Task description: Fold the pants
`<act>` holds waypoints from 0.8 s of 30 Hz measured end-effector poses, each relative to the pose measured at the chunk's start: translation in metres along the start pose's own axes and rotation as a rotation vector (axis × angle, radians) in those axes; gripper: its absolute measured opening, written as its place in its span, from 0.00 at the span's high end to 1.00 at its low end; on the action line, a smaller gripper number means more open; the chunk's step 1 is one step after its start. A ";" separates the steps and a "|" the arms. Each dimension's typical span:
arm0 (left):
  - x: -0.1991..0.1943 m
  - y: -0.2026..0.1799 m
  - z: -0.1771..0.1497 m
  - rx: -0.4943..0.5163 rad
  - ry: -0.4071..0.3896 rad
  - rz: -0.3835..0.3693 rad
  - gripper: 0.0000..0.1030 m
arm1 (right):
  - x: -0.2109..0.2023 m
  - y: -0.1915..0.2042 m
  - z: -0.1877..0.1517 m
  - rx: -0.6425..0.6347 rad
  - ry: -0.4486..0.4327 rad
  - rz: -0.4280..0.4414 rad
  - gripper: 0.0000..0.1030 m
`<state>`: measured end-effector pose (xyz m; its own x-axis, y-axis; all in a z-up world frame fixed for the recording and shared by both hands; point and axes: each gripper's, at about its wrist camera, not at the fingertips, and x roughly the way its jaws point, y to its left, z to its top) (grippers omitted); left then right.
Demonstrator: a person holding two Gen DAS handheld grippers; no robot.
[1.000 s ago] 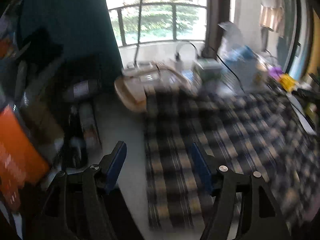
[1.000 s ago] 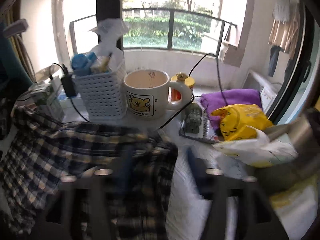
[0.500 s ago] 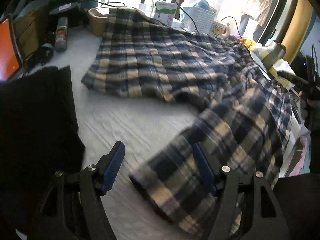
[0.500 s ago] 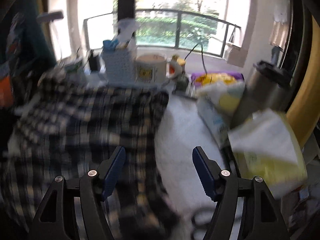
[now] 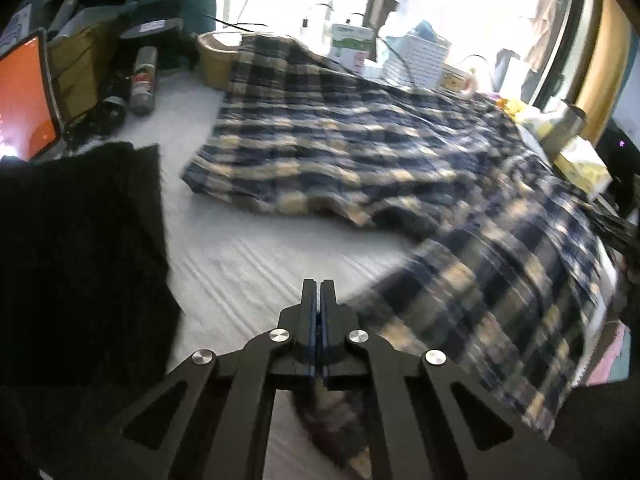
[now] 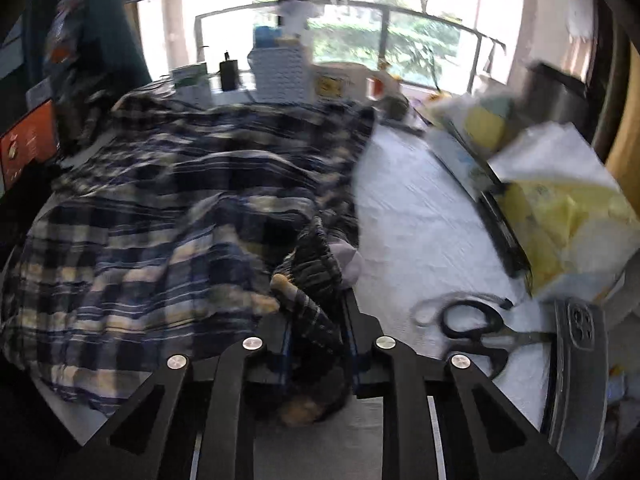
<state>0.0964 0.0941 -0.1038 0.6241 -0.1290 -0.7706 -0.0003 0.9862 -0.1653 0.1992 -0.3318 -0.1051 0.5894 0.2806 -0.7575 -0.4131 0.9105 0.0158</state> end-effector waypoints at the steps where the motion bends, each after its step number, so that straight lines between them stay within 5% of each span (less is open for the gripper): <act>1: 0.000 0.004 0.003 -0.006 -0.008 0.010 1.00 | -0.003 0.005 0.002 -0.003 -0.009 -0.001 0.81; 9: -0.012 0.042 0.075 -0.014 -0.147 0.081 1.00 | -0.051 0.019 0.024 0.056 -0.107 -0.065 0.81; 16: 0.011 0.050 0.073 0.024 -0.018 0.098 0.99 | -0.035 0.020 0.000 0.082 0.006 -0.165 0.81; 17: 0.009 0.049 0.067 0.031 -0.002 0.087 0.93 | -0.029 0.019 -0.006 0.090 0.029 -0.171 0.81; 20: -0.004 0.048 0.048 0.035 0.009 0.050 0.42 | -0.018 0.014 -0.020 0.133 0.053 -0.161 0.81; 24: -0.030 0.050 0.009 -0.049 0.016 -0.013 0.41 | -0.023 0.010 -0.020 0.146 0.021 -0.142 0.78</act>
<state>0.0850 0.1479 -0.0832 0.6116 -0.1438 -0.7780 -0.0305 0.9783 -0.2048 0.1675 -0.3351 -0.1009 0.6195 0.1408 -0.7723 -0.2210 0.9753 0.0005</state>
